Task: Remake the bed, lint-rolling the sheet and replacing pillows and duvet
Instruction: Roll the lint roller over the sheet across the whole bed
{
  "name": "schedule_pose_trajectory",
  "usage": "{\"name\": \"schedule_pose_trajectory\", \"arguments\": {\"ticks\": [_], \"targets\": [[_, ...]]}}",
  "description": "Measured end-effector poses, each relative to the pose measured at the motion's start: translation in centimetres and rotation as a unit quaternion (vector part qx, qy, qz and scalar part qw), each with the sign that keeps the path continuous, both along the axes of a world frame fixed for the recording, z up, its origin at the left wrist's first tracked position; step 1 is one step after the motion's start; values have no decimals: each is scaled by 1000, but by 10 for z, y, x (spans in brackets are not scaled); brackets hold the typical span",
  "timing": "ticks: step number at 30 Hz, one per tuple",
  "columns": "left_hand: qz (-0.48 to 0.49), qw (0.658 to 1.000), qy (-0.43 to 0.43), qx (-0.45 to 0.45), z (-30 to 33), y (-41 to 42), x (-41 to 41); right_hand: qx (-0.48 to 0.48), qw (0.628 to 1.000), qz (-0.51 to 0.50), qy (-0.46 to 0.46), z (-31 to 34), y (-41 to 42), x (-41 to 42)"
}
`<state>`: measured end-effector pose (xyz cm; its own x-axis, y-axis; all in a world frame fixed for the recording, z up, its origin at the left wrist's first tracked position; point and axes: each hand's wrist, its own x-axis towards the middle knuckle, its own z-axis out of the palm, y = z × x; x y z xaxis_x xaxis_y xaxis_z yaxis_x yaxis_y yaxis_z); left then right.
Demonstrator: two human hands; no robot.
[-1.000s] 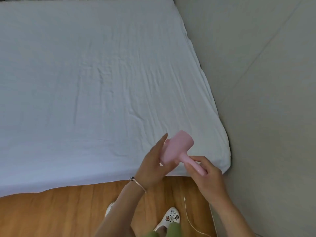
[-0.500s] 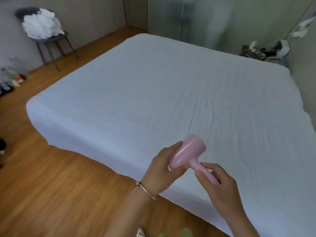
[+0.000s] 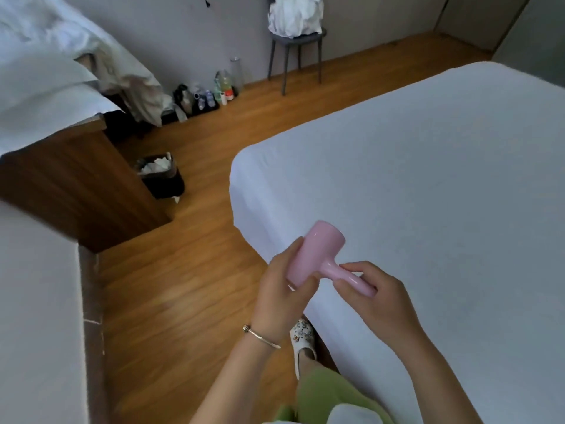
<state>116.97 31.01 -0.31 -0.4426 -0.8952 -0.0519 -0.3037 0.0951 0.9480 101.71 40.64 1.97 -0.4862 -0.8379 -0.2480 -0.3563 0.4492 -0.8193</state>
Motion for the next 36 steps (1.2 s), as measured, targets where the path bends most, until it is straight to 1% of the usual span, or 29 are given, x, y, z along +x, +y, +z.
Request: {"name": "schedule_pose_trajectory", "arguments": {"ticks": [3, 6, 8, 10, 13, 16, 17, 21, 23, 26, 28, 32, 36], "targets": [[89, 996, -32, 6, 10, -89, 7, 11, 994, 104, 11, 0, -121, -12], [161, 984, -65, -26, 25, -176, 18, -9, 984, 175, 14, 13, -235, -13], [211, 974, -73, -45, 32, -228, 23, -19, 980, 197, 21, 21, -302, -8], [247, 965, -71, -42, 30, -279, 27, -29, 975, 213, 59, 20, -362, -3], [261, 962, -73, -29, 17, -362, 33, -42, 967, 225, 115, 10, -448, 7], [233, 968, -85, -37, 8, -466, 35, -48, 969, 189, 154, -5, -543, 11], [216, 970, -95, -51, 6, -504, 35, -49, 972, 170, 152, -10, -575, 11], [119, 980, -130, -91, 19, -655, 23, -51, 993, 74, 74, -6, -696, 9], [88, 983, -129, -98, 27, -720, 9, -66, 995, 41, 66, 0, -749, -1], [62, 990, -99, -77, 33, -794, -19, -77, 996, 3, 51, 6, -810, -22], [44, 993, -88, -58, 31, -846, -44, -66, 997, -20, 45, 6, -854, -42], [-8, 995, -93, -31, 24, -954, -102, -43, 993, -35, 102, -4, -949, -103], [-50, 995, -79, -32, 38, -1077, -196, -79, 985, -72, 133, 4, -1056, -188]]}}
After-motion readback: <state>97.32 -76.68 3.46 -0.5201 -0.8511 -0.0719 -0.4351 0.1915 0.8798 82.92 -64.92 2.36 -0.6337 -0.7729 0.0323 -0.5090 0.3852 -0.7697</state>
